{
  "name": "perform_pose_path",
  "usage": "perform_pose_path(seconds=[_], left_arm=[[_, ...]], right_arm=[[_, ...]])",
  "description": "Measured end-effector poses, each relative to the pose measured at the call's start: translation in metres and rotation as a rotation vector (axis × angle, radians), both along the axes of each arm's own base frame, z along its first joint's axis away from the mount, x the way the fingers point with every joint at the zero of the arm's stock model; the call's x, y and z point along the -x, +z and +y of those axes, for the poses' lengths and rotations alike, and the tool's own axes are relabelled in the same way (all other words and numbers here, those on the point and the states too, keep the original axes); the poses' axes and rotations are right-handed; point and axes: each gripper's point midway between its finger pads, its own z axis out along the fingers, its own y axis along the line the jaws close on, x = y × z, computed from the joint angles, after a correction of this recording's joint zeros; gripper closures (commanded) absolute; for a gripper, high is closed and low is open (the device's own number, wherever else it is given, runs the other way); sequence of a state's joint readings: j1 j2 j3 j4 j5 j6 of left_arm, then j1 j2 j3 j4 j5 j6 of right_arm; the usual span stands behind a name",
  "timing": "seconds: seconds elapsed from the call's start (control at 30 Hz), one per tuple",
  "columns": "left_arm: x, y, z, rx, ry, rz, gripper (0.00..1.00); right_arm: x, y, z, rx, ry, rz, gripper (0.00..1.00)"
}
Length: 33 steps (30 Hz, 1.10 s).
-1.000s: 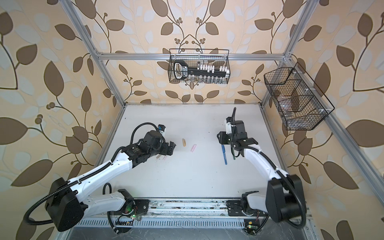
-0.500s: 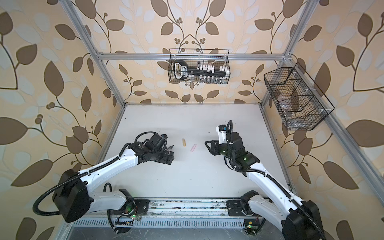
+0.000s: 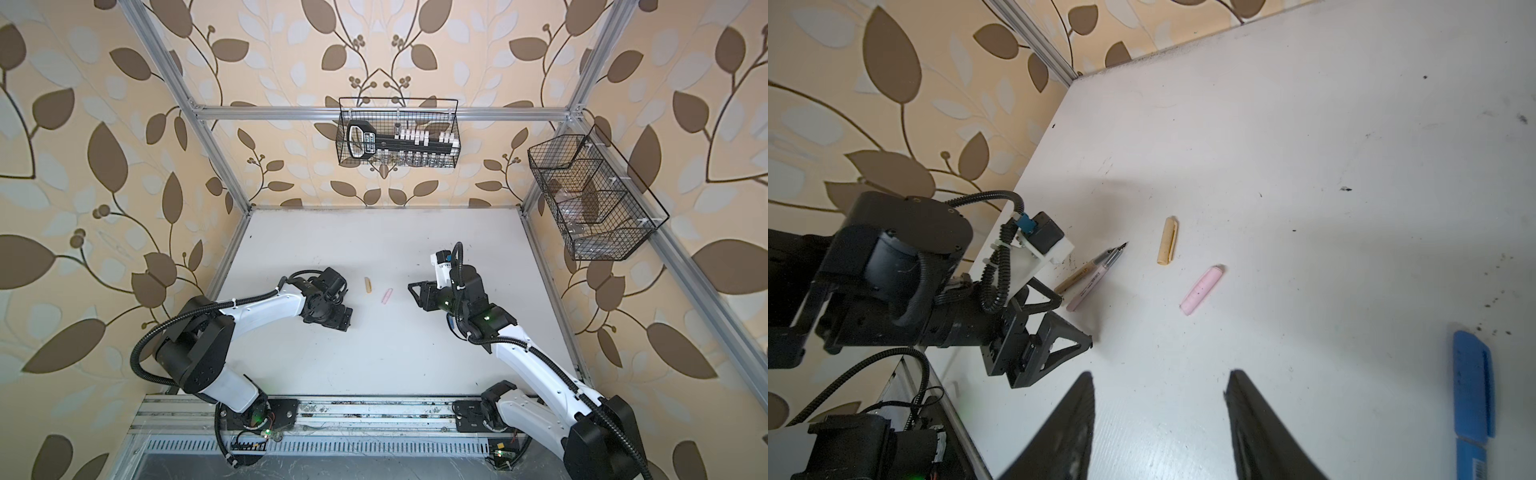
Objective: Insert the pens into the pen caps
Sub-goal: 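Move the left gripper over the pink pen while the right gripper withdraws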
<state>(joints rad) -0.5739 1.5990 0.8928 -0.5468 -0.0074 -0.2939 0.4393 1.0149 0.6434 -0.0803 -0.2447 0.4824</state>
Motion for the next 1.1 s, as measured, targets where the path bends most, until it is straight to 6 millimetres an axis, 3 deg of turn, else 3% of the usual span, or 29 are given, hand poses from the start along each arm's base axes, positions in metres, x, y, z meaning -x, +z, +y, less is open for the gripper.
perform_pose_path(seconds=[0.37, 0.67, 1.1], left_arm=[[-0.012, -0.005, -0.008, 0.002, -0.009, -0.006, 0.17], [-0.026, -0.005, -0.014, -0.012, -0.028, -0.019, 0.39], [-0.026, -0.006, -0.012, -0.024, -0.023, -0.022, 0.48]], right_arm=[[0.002, 0.0, 0.002, -0.004, 0.008, -0.009, 0.47], [0.005, 0.011, 0.0, -0.018, 0.004, -0.041, 0.47], [0.005, 0.011, -0.001, -0.019, 0.0, -0.041, 0.47]])
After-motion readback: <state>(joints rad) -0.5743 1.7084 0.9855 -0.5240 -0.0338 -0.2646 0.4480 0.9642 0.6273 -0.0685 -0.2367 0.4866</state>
